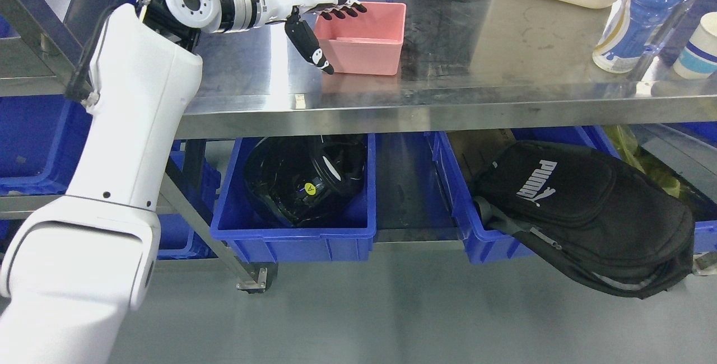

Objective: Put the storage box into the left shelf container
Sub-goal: 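Reach the left hand over the pink box's near rim, then grip the pink box's rim with the left hand and lift it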

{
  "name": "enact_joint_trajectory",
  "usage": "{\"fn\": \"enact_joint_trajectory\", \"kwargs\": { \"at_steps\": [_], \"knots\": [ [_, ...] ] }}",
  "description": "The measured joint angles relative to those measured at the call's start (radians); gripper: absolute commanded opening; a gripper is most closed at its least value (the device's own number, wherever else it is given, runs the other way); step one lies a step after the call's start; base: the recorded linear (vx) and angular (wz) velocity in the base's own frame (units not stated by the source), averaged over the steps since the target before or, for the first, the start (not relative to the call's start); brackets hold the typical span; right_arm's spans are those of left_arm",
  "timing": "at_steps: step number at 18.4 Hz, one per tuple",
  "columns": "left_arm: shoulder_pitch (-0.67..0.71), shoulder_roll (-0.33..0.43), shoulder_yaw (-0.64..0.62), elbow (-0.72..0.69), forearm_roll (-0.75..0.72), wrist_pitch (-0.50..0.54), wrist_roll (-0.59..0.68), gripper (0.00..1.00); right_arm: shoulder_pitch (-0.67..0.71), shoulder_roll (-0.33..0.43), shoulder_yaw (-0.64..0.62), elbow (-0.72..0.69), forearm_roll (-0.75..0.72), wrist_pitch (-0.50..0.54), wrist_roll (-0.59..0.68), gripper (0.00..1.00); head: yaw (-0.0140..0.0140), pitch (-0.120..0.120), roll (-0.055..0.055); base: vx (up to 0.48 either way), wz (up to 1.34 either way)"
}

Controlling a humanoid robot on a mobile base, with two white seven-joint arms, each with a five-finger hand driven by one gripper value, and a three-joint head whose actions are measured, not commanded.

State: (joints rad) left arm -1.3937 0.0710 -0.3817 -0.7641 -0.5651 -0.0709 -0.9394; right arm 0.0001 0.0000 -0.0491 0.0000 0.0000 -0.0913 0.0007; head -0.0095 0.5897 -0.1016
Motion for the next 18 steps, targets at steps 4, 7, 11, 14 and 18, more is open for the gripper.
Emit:
{"fn": "enact_joint_trajectory", "kwargs": {
  "at_steps": [4, 7, 11, 14, 18],
  "knots": [
    [-0.009, -0.023, -0.019, 0.055, -0.017, -0.002, 0.045, 0.88, 0.0, 0.0, 0.0, 0.0, 0.0, 0.0, 0.0, 1.0, 0.0, 0.0, 0.0, 0.0, 0.0],
    [-0.012, -0.035, -0.029, 0.085, -0.025, -0.002, 0.072, 0.86, 0.0, 0.0, 0.0, 0.0, 0.0, 0.0, 0.0, 1.0, 0.0, 0.0, 0.0, 0.0, 0.0],
    [-0.014, -0.047, -0.039, 0.112, -0.032, 0.0, 0.091, 0.73, 0.0, 0.0, 0.0, 0.0, 0.0, 0.0, 0.0, 1.0, 0.0, 0.0, 0.0, 0.0, 0.0],
    [-0.015, -0.053, -0.044, 0.125, -0.036, -0.002, 0.098, 0.58, 0.0, 0.0, 0.0, 0.0, 0.0, 0.0, 0.0, 1.0, 0.0, 0.0, 0.0, 0.0, 0.0],
    [-0.015, -0.059, -0.045, 0.138, -0.04, -0.004, 0.098, 0.33, 0.0, 0.0, 0.0, 0.0, 0.0, 0.0, 0.0, 1.0, 0.0, 0.0, 0.0, 0.0, 0.0]
  ]
}}
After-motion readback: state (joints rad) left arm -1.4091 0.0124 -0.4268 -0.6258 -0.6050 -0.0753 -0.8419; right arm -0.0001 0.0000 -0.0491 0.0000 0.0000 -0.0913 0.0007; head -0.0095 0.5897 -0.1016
